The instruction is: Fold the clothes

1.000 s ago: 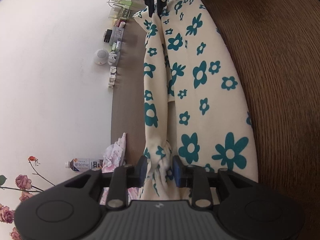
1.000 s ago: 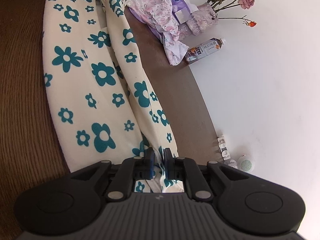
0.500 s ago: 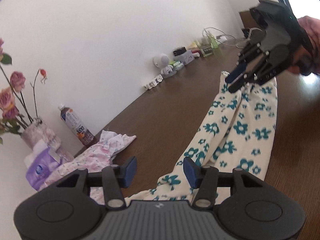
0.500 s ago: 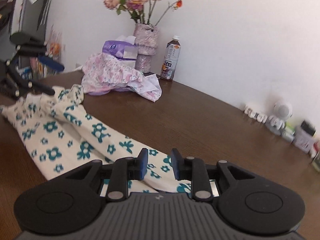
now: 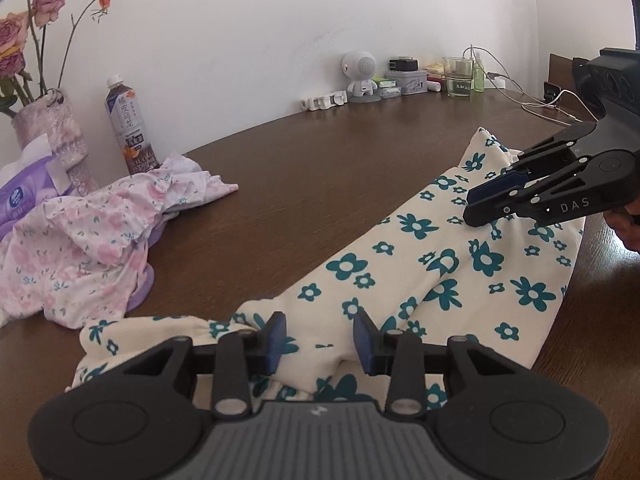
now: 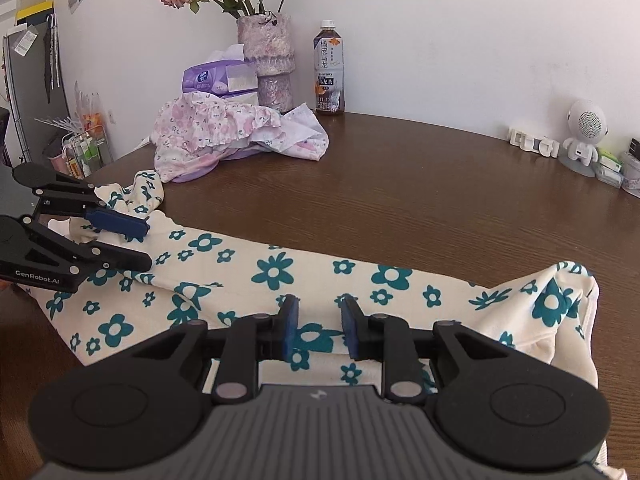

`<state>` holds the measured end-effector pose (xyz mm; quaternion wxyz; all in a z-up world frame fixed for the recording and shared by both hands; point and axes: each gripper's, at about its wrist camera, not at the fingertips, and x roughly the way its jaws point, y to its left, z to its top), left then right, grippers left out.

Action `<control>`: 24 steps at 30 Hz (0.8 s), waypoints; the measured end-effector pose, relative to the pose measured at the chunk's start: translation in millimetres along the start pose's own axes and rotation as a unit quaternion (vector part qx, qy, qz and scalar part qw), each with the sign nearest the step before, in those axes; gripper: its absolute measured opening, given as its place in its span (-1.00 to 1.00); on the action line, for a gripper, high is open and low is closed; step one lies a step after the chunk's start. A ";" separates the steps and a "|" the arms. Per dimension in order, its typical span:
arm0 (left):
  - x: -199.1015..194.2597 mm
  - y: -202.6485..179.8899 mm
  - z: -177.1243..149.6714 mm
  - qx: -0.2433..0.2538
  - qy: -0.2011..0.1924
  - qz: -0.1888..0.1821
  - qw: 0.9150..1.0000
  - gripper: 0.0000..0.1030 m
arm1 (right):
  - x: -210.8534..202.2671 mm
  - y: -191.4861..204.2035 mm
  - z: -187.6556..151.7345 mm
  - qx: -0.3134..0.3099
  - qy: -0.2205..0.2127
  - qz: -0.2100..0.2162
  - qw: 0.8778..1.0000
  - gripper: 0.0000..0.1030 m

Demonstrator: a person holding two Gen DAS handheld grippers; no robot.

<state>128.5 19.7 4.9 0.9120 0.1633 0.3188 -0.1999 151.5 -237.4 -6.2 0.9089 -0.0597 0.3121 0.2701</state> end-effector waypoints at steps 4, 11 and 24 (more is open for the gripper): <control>0.5 -4.2 -4.5 0.006 -0.001 0.018 1.000 -0.30 | 2.2 5.7 -2.9 -0.013 0.002 -0.011 1.000 -0.52; -4.2 -22.3 1.4 0.037 -0.016 0.019 0.999 -0.15 | -0.7 6.9 -4.5 -0.014 -0.002 -0.021 1.000 -0.53; 0.8 -13.5 -10.2 -0.015 -0.026 0.012 0.999 -0.10 | -47.7 -75.1 20.0 0.125 -0.065 -0.128 0.982 -0.29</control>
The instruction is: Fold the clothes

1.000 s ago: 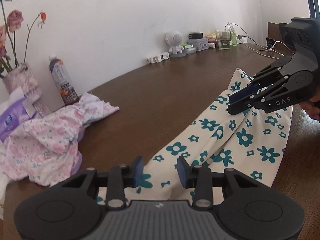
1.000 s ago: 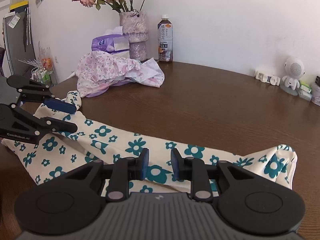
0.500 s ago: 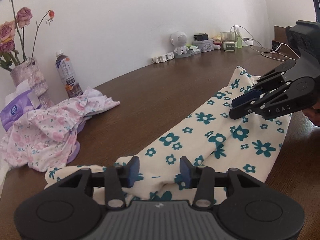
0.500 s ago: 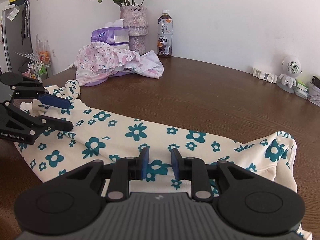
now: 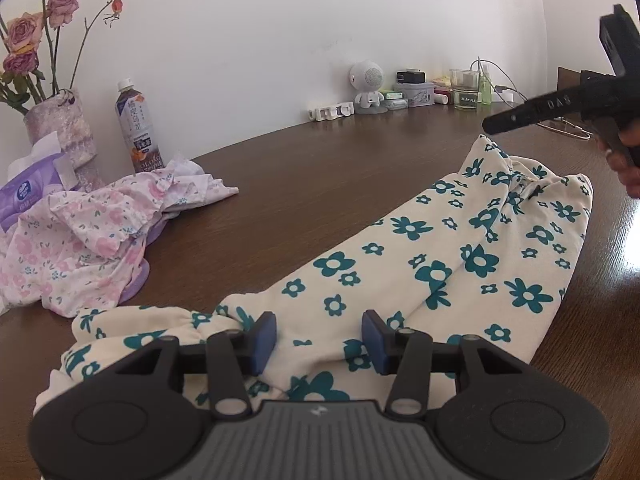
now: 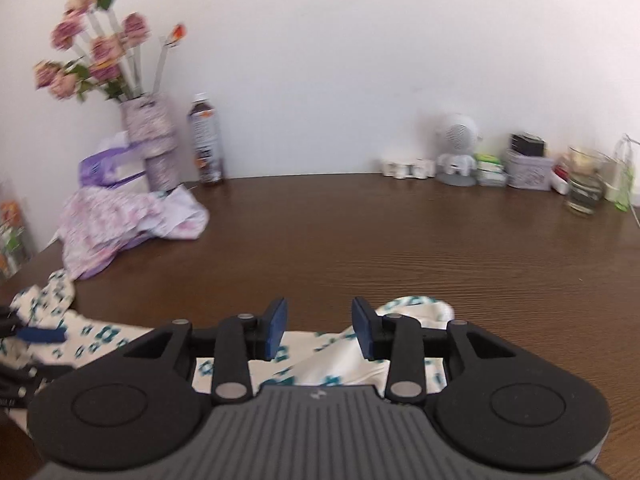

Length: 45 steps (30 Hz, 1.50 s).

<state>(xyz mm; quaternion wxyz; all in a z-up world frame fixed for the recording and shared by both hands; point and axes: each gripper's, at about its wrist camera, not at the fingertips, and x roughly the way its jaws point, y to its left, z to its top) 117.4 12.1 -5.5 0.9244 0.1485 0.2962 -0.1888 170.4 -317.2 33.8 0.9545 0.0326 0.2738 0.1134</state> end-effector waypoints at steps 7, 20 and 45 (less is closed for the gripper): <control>-0.2 -0.7 -2.6 0.000 -0.006 0.003 1.000 -0.10 | 50.5 -51.9 30.4 0.101 0.097 -0.057 0.989 -0.30; -2.0 0.9 -6.7 -0.014 -0.014 0.004 1.000 -0.10 | 23.3 -107.0 -12.0 0.316 0.025 0.083 0.945 -0.88; 118.3 -181.1 138.3 0.082 0.001 -0.099 0.992 -0.01 | 10.4 -66.4 -1.6 -0.316 0.032 0.077 0.945 -0.14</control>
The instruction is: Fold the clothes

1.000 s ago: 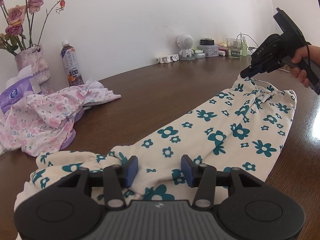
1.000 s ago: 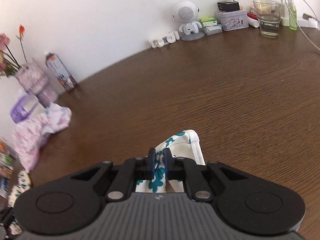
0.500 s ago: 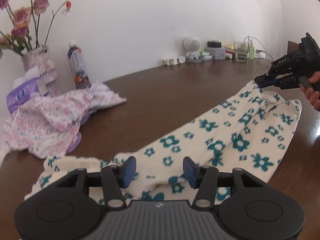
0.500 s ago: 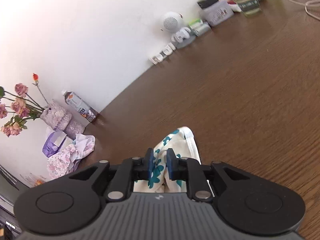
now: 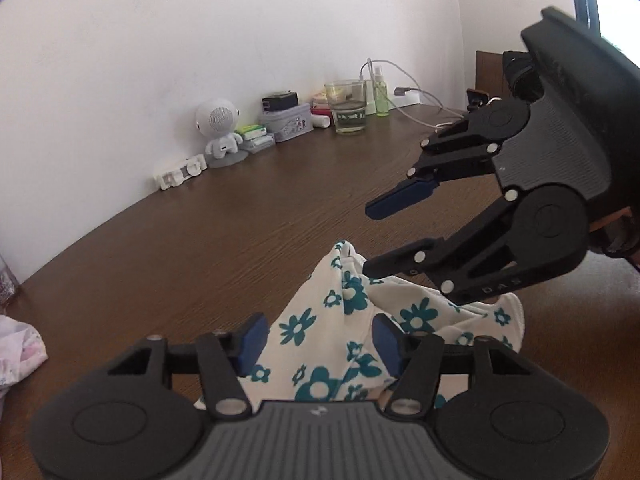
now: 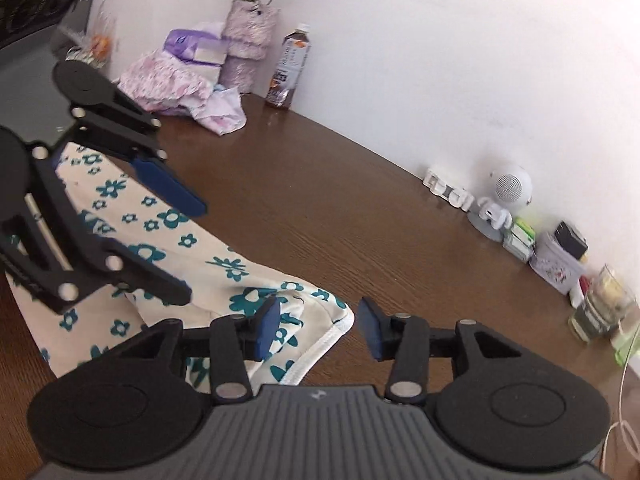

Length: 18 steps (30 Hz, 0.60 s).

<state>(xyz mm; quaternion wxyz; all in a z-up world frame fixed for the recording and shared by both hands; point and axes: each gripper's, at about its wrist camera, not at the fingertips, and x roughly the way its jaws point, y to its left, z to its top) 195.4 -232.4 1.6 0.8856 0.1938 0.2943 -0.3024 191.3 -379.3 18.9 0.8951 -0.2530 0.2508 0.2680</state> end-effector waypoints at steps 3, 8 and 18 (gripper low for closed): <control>15.2 -4.9 -0.7 -0.004 0.014 0.002 1.000 -0.27 | 2.8 -7.5 2.2 -0.032 -0.005 0.031 0.999 -0.14; 21.2 -13.8 -2.4 0.023 0.027 0.016 0.999 -0.90 | 15.0 -11.9 8.7 -0.084 -0.004 0.085 0.993 -0.14; 17.4 -44.2 1.3 0.138 0.020 0.086 0.986 -0.96 | 28.4 -6.3 20.7 -0.206 0.010 0.131 0.970 -0.14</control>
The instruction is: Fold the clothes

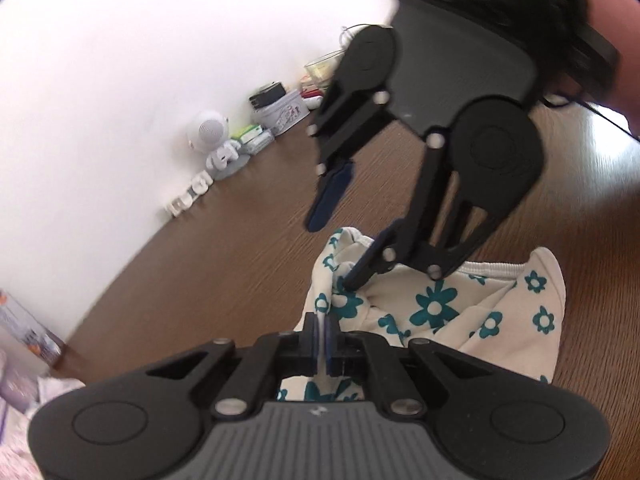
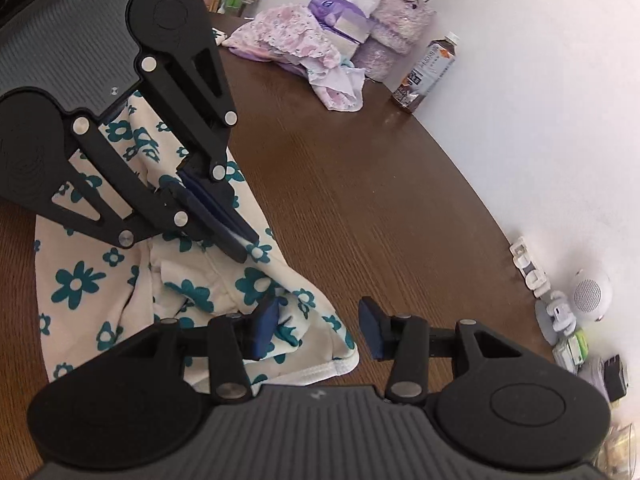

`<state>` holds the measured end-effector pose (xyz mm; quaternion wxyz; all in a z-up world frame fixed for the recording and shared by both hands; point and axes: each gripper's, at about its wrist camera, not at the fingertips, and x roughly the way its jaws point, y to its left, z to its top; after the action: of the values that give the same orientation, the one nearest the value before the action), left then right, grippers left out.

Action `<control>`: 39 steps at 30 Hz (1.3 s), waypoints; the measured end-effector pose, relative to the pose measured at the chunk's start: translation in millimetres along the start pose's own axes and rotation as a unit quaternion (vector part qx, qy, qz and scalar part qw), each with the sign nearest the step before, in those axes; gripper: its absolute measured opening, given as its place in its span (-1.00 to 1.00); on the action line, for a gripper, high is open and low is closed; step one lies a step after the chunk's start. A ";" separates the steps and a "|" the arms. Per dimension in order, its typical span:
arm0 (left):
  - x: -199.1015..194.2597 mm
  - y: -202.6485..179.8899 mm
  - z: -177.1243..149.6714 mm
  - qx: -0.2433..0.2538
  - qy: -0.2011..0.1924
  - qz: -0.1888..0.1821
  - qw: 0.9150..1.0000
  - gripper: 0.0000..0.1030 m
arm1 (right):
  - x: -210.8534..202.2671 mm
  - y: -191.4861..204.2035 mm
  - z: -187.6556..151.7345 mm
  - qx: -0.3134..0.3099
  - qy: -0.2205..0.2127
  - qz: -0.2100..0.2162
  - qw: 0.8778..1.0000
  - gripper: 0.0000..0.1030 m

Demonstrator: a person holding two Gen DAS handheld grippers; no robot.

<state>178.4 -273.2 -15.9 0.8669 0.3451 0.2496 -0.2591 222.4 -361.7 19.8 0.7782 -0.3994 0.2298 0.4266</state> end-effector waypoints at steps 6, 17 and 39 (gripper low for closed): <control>-7.0 -26.0 -3.4 0.085 -0.006 0.043 0.995 -0.96 | 5.7 5.2 -4.9 -0.008 -0.031 0.009 0.999 -0.19; -14.1 -4.3 -11.2 -0.035 0.009 0.021 0.999 -0.41 | -1.5 40.6 -16.5 -0.077 -0.057 -0.036 0.995 -0.84; -10.4 -33.7 -6.6 0.005 0.028 0.101 0.994 -0.97 | -30.6 8.2 -20.6 0.070 -0.114 -0.009 0.991 -0.73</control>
<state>148.1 -286.8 -29.5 0.8796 0.3798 0.2364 -0.1618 198.8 -390.6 25.7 0.8288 -0.2951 0.1657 0.4455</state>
